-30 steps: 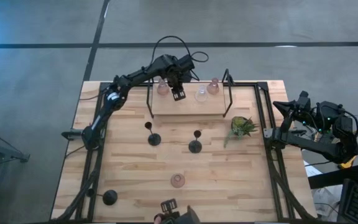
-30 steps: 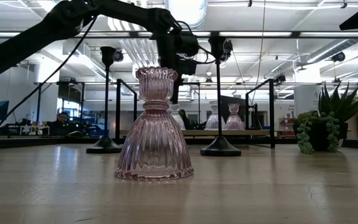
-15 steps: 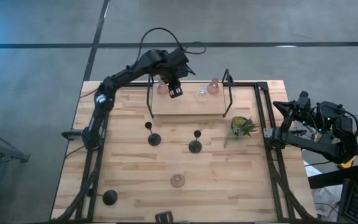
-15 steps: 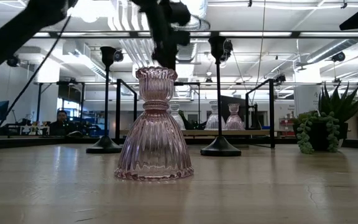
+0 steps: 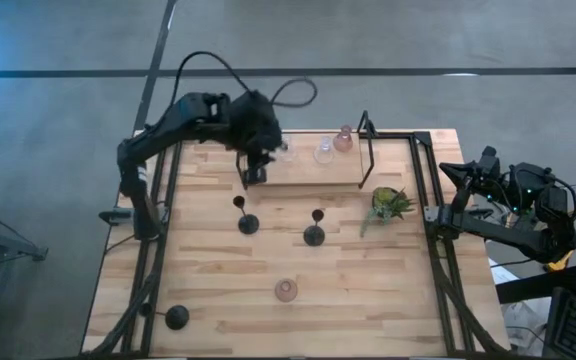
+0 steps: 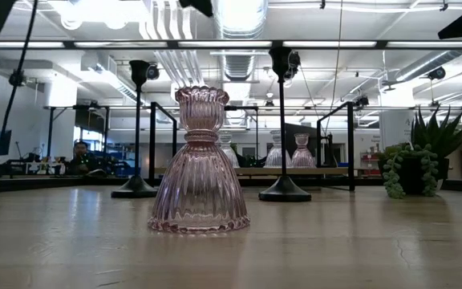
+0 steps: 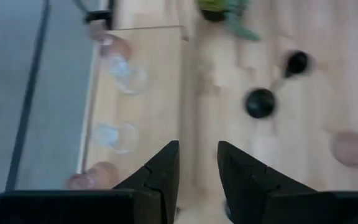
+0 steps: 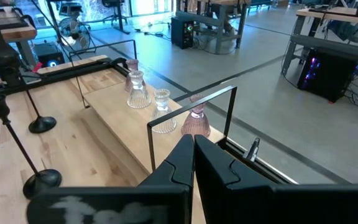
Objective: Pick & Place candle stick holders
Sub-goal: Put the pink glass candle holder on the shelf
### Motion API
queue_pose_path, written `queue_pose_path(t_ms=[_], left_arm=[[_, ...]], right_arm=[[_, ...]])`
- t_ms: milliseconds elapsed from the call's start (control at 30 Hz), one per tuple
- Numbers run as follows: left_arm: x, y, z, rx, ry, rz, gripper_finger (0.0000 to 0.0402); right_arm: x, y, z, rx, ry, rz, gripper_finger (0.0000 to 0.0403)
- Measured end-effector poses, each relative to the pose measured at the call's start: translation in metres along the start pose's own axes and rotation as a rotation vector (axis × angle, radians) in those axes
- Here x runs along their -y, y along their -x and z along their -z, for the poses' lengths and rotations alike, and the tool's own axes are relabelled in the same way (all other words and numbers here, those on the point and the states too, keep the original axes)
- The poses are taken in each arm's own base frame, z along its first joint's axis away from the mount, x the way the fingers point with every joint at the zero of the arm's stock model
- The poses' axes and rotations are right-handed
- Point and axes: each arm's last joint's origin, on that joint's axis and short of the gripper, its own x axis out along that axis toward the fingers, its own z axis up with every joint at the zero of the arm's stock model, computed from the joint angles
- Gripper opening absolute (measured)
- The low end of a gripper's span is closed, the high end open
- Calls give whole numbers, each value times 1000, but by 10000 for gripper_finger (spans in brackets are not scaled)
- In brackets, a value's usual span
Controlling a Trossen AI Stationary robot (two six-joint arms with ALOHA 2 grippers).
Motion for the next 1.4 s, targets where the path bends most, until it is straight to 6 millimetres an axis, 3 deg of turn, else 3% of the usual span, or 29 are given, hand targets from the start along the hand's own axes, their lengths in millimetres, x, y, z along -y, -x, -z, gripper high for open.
queue_pose_path(t_ms=[300, 600, 700, 900, 1100, 1400], left_arm=[[63, 14, -1, -9, -74, 185, 109], [129, -13, -3, -82, 31, 275, 98], [151, -28, 2, -116, 2, 298, 99], [179, -76, 13, -140, 21, 324, 98], [194, -118, 29, -172, 106, 410, 96], [206, -152, 52, -199, 108, 476, 96]], right_arm=[[0, 0, 0, 0, 0, 0, 8], [0, 0, 0, 0, 0, 0, 8], [0, 0, 0, 0, 0, 0, 8], [0, 0, 0, 0, 0, 0, 8], [0, 0, 0, 0, 0, 0, 8], [0, 0, 0, 0, 0, 0, 8]])
